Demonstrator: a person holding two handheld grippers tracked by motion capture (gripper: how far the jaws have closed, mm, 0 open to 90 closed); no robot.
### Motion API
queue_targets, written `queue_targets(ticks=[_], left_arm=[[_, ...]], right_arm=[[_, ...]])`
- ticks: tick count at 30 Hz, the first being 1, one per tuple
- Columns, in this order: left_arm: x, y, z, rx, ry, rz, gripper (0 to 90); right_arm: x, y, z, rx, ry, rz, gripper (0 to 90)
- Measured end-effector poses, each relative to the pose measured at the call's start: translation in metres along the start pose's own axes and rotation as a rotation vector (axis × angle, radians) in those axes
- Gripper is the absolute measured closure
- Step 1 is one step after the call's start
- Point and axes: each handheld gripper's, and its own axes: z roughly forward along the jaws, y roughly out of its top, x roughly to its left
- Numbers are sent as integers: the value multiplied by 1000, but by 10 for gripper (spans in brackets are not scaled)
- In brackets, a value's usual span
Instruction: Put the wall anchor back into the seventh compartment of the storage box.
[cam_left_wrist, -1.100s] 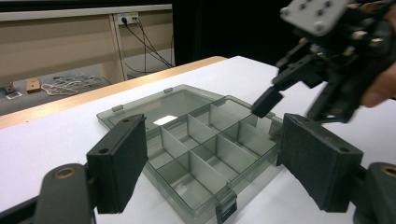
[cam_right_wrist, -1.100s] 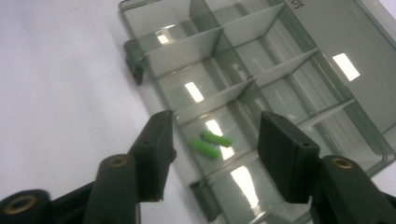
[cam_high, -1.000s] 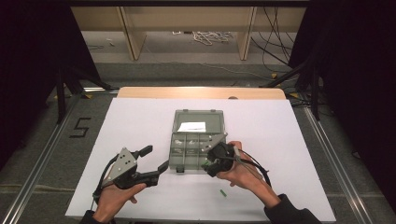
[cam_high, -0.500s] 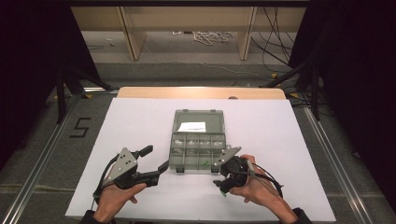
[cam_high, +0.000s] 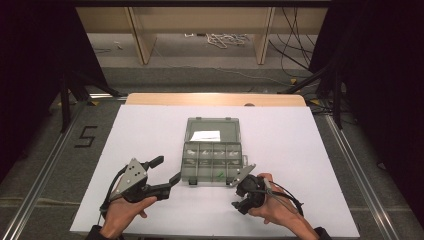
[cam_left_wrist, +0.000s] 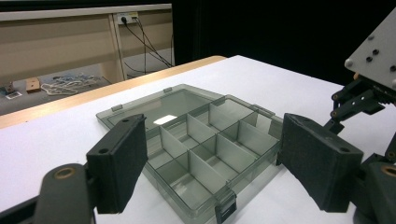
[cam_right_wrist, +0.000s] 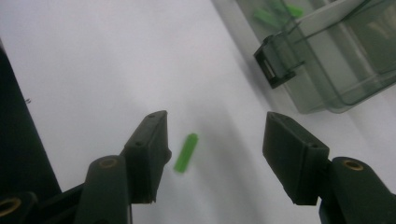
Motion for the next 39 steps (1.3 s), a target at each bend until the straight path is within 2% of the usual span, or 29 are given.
queue_targets(ticks=[4, 12, 20, 28, 36, 39], left_arm=[[0, 0, 1, -7, -5, 0, 230], [0, 0, 0, 1, 0, 1, 229], [0, 0, 0, 2, 0, 4, 230], [0, 0, 0, 2, 0, 3, 229], [1, 0, 1, 0, -2, 8, 230], [-1, -1, 1, 0, 5, -20, 230]], right_arm=[[2, -1, 2, 24, 23, -10, 436], [3, -3, 6, 51, 31, -18, 473], [4, -3, 7, 63, 46, -24, 516], [5, -3, 9, 78, 63, -38, 609], [5, -3, 10, 81, 67, -40, 642], [5, -4, 12, 87, 65, -39, 659]])
